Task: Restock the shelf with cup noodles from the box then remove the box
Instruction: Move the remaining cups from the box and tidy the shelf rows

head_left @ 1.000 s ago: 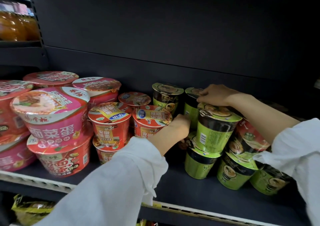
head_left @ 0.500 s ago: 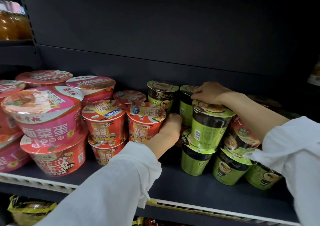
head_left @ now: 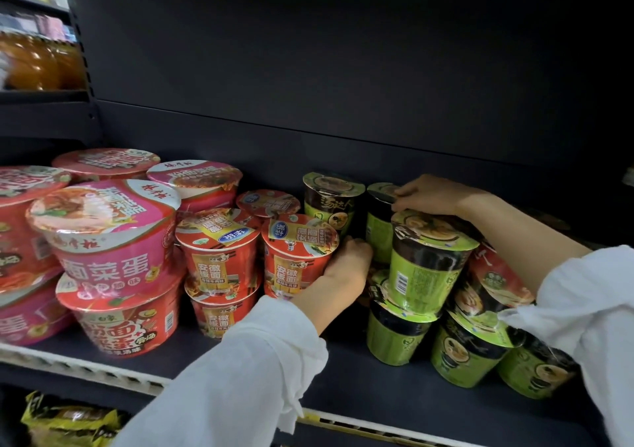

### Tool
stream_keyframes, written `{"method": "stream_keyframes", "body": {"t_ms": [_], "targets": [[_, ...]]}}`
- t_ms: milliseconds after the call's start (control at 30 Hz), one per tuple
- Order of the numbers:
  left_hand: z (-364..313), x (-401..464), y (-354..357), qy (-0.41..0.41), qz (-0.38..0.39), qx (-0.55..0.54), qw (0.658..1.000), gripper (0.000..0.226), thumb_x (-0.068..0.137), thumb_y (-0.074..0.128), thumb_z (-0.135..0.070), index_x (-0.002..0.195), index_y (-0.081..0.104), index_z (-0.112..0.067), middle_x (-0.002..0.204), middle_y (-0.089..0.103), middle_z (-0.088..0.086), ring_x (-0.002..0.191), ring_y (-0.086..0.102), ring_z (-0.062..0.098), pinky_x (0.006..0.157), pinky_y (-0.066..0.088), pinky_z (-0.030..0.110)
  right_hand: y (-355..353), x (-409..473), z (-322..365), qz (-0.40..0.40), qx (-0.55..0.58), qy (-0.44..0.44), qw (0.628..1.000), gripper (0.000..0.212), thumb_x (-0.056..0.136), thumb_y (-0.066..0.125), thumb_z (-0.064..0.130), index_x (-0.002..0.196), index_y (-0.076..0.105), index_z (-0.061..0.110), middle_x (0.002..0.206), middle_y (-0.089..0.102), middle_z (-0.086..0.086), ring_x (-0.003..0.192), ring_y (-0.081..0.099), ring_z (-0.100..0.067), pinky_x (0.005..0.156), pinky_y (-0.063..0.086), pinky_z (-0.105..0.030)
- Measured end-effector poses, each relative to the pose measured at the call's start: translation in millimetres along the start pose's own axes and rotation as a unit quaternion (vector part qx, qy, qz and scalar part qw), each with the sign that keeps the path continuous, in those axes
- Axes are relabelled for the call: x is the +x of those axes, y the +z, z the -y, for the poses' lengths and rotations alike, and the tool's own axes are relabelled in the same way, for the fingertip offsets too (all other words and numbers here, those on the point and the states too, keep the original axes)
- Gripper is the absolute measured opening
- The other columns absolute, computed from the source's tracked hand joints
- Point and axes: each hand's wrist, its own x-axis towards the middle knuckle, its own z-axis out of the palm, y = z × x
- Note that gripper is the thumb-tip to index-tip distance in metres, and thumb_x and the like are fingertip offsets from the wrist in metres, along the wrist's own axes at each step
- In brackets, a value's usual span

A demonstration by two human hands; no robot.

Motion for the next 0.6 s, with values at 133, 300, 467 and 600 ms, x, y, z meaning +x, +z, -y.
{"method": "stream_keyframes", "body": {"t_ms": [133, 300, 467, 600], "targets": [[-2, -4, 0, 0.002, 0.009, -0.042, 0.999, 0.039, 0.101, 0.03, -0.007, 0.136, 0.041, 0.005, 0.142, 0.041, 0.021, 0.129, 0.042, 0.034, 0.08, 0.042, 0.002, -3, 5, 3, -0.016, -0.06, 0.001, 0.998, 0.05, 0.083, 0.059, 0.055, 0.117, 0.066, 0.02, 0.13, 0.06, -0.003, 0.117, 0.055, -0.024, 0.096, 0.044, -0.034], [-6, 10, 1, -0.012, -0.017, -0.029, 0.999, 0.04, 0.101, 0.029, -0.011, 0.136, 0.042, 0.001, 0.141, 0.044, 0.017, 0.13, 0.043, 0.03, 0.104, 0.032, 0.031, 8, 11, 11, -0.093, -0.155, 0.051, 0.982, 0.06, 0.076, 0.049, 0.075, 0.081, 0.056, 0.016, 0.1, 0.061, -0.01, 0.099, 0.059, -0.029, 0.071, 0.041, -0.031], [-3, 2, -5, 0.014, 0.041, -0.035, 0.998, 0.038, 0.101, 0.025, 0.001, 0.132, 0.042, 0.015, 0.135, 0.048, 0.025, 0.124, 0.048, 0.034, 0.049, 0.039, 0.001, 1, 14, 12, -0.016, -0.103, 0.038, 0.994, 0.047, 0.083, 0.057, 0.054, 0.061, 0.047, 0.013, 0.073, 0.051, -0.001, 0.069, 0.052, -0.018, 0.058, 0.035, -0.028], [-9, 14, -7, -0.027, 0.031, 0.008, 0.999, 0.037, 0.101, 0.034, -0.006, 0.133, 0.046, 0.008, 0.138, 0.048, 0.022, 0.128, 0.047, 0.03, 0.093, 0.039, 0.021, -2, 13, 8, 0.008, -0.102, 0.035, 0.994, 0.034, 0.083, 0.06, 0.043, 0.063, 0.048, 0.019, 0.074, 0.053, -0.002, 0.07, 0.053, -0.019, 0.055, 0.034, -0.027]]}}
